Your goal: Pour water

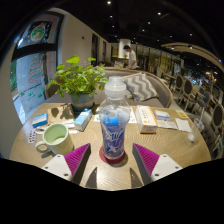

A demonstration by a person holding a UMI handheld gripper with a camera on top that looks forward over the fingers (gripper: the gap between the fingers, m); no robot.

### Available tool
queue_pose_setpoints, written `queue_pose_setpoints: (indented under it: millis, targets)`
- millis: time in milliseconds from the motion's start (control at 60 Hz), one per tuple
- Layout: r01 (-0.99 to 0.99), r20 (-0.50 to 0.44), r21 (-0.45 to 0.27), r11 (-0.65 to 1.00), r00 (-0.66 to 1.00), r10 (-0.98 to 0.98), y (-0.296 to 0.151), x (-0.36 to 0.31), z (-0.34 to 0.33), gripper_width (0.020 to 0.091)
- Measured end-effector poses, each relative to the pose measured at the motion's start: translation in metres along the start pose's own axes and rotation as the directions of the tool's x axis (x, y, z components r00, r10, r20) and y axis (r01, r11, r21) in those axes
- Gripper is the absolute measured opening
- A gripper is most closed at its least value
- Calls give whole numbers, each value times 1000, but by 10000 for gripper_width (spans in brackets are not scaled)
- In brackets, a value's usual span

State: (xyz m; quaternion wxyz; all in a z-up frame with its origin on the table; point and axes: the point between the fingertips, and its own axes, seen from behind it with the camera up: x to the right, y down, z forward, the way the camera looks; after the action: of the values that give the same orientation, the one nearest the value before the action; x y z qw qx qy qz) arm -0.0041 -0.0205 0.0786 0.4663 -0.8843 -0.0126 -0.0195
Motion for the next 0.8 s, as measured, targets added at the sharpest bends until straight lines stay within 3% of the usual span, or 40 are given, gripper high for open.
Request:
queue_pose_setpoints:
  millis: [400,800]
  targets:
    - [-35,-21,-73,997,999,34,24,-20,-199,853]
    - [0,-57,-71,998,998,-4,26,-4,-250,854]
